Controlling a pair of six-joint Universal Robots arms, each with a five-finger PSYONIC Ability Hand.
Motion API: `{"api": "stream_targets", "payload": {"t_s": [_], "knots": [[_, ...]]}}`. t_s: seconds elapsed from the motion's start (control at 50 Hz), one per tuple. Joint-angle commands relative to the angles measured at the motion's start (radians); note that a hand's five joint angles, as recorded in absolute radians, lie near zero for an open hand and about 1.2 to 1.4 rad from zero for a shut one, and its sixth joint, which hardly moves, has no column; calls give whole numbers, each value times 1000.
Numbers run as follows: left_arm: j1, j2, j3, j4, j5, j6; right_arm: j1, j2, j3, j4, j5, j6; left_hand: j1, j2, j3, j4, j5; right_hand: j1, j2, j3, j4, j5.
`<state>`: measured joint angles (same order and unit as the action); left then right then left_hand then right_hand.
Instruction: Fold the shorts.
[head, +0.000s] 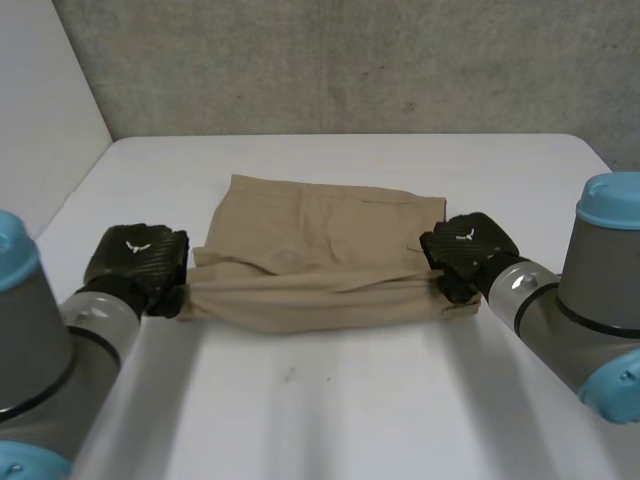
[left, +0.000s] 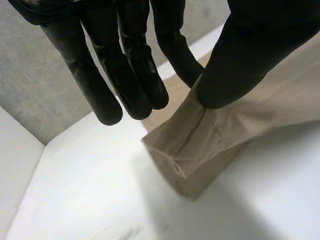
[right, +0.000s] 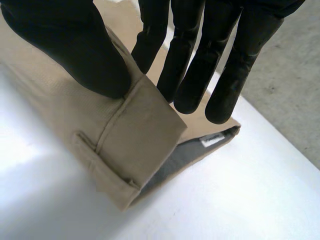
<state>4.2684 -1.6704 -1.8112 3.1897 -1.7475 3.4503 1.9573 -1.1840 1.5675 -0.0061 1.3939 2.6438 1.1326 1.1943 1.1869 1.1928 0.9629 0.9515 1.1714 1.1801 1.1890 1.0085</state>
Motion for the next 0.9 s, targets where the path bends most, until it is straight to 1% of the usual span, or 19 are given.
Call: {"api": "stream_targets", "payload": {"t_s": [0.02, 0.08, 0.14, 0.22, 0.24, 0.32, 0.4, 0.46, 0.52, 0.58, 0.6, 0.64, 0.66, 0.72, 0.74, 0.8, 0.82, 0.88, 0.9], "knots": [[24, 90, -3, -192, 39, 176, 2, -94, 11, 254, -6, -177, 264, 202, 209, 203, 259, 445, 225, 216, 207, 213], [22, 151, -2, -298, 42, 231, -1, -162, 22, 366, -1, -267, 264, 202, 209, 203, 259, 445, 225, 216, 207, 213], [14, 210, -2, -367, 55, 257, -2, -226, 40, 429, 0, -321, 264, 202, 209, 203, 259, 445, 225, 216, 207, 213], [-27, 313, 15, -470, 126, 268, -2, -351, 57, 550, -6, -407, 264, 202, 209, 203, 259, 445, 225, 216, 207, 213], [-39, 358, 23, -517, 164, 270, -2, -373, 57, 569, -6, -415, 264, 202, 209, 203, 259, 445, 225, 216, 207, 213], [-51, 466, 69, -622, 247, 265, 2, -486, 63, 669, -32, -432, 264, 202, 209, 203, 259, 445, 225, 216, 207, 213], [-39, 549, 99, -674, 308, 259, 2, -565, 57, 741, -91, -433, 264, 202, 209, 203, 259, 445, 225, 216, 207, 213], [-36, 574, 92, -668, 332, 259, -8, -583, 60, 738, -153, -441, 264, 202, 209, 203, 259, 445, 225, 216, 207, 213], [-29, 558, 81, -646, 332, 256, -44, -577, 74, 719, -179, -453, 264, 202, 209, 203, 259, 445, 225, 216, 207, 213], [-19, 471, 59, -571, 326, 263, -83, -525, 80, 700, -185, -458, 264, 202, 209, 203, 259, 445, 225, 216, 207, 213], [-19, 404, 53, -514, 319, 267, -96, -450, 72, 671, -185, -462, 264, 202, 209, 203, 259, 445, 225, 216, 207, 213], [-19, 347, 53, -460, 318, 268, -100, -389, 63, 640, -182, -464, 264, 202, 209, 203, 259, 445, 225, 216, 207, 213], [-21, 284, 59, -400, 316, 271, -100, -337, 49, 603, -178, -464, 264, 202, 209, 203, 259, 445, 225, 216, 207, 213], [-22, 178, 81, -305, 304, 279, -98, -261, 20, 545, -159, -461, 264, 202, 209, 203, 259, 445, 225, 216, 207, 213], [-21, 108, 110, -244, 298, 294, -97, -215, 2, 511, -141, -455, 264, 202, 209, 203, 259, 445, 225, 216, 207, 213], [-27, -1, 173, -156, 273, 326, -94, -139, -36, 459, -101, -449, 264, 202, 209, 203, 259, 445, 225, 216, 207, 213], [-33, -81, 228, -105, 255, 354, -87, -87, -65, 424, -67, -446, 264, 202, 209, 203, 259, 445, 225, 216, 207, 213], [-47, -211, 338, -44, 212, 401, -74, -13, -112, 371, -15, -436, 264, 202, 209, 203, 259, 445, 225, 216, 207, 213], [-59, -289, 410, -24, 185, 432, -57, 30, -141, 338, 12, -424, 264, 202, 209, 203, 259, 445, 225, 216, 207, 213]]}}
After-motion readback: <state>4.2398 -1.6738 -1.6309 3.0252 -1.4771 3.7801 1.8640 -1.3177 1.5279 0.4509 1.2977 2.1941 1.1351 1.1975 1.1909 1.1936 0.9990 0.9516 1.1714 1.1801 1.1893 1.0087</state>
